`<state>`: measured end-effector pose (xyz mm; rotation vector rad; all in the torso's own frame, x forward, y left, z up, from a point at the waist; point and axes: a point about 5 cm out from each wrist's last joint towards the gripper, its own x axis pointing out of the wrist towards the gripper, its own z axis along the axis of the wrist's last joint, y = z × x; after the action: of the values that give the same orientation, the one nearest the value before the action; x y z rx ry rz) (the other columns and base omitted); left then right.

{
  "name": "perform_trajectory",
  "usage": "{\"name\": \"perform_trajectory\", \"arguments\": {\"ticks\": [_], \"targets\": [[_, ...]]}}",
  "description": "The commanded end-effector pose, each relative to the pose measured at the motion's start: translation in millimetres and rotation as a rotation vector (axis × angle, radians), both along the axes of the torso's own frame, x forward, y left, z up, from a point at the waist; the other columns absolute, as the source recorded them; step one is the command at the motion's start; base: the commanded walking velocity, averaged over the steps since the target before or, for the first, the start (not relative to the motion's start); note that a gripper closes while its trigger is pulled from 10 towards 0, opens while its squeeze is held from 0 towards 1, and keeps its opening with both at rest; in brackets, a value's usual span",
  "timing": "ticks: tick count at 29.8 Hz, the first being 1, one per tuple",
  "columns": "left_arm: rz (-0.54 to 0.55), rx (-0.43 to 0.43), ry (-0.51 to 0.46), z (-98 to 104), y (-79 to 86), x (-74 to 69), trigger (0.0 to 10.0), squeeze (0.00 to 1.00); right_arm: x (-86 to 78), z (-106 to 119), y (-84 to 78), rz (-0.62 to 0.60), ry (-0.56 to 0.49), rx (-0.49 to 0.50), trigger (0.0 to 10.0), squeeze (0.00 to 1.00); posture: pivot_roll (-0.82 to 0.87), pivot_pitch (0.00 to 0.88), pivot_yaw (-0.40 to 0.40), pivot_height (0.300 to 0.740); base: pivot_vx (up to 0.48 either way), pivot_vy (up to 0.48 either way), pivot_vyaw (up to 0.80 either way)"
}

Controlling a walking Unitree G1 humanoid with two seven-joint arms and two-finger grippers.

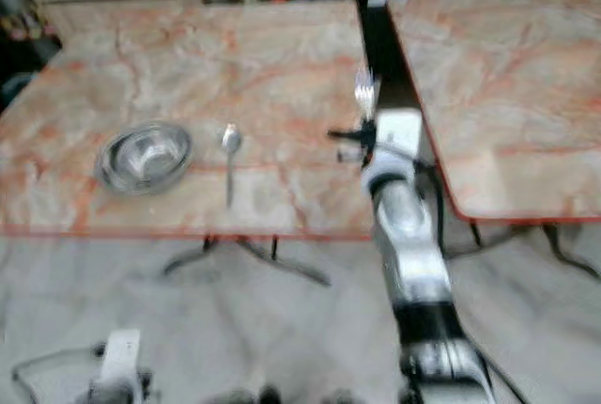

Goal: Setting the table

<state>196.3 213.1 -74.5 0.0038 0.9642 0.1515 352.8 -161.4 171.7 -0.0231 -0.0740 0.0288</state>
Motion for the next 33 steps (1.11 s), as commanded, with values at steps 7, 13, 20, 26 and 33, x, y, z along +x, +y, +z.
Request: {"name": "perform_trajectory", "arguments": {"ticks": [7,13,20,26,33], "targets": [[0.009,0.019,0.000,1.6,6.1,0.7,10.0,0.00,1.5,8.4,4.2,0.013,-0.030,0.004,10.0,0.00,0.01,0.155,0.033,0.740,0.000,0.480,0.00],[0.007,0.026,-0.003,2.0,6.4,1.3,10.0,0.00,1.2,7.8,3.6,0.010,-0.027,0.006,10.0,0.00,0.01,0.155,0.033,0.740,0.000,0.266,0.00],[0.014,0.033,-0.023,3.0,7.2,2.3,10.0,0.00,1.2,7.8,3.9,0.008,-0.029,0.011,10.0,0.00,0.01,0.159,0.036,0.740,0.000,0.000,0.00],[0.014,0.035,-0.022,3.0,7.4,2.2,10.0,0.00,1.2,7.6,4.1,0.009,-0.029,0.016,10.0,0.00,0.01,0.159,0.037,0.740,0.000,0.000,0.00],[0.017,0.036,-0.027,3.2,7.4,2.4,10.0,0.00,1.0,7.0,5.3,0.012,-0.027,0.013,10.0,0.00,0.01,0.157,0.037,0.740,0.000,0.000,0.00]]}}
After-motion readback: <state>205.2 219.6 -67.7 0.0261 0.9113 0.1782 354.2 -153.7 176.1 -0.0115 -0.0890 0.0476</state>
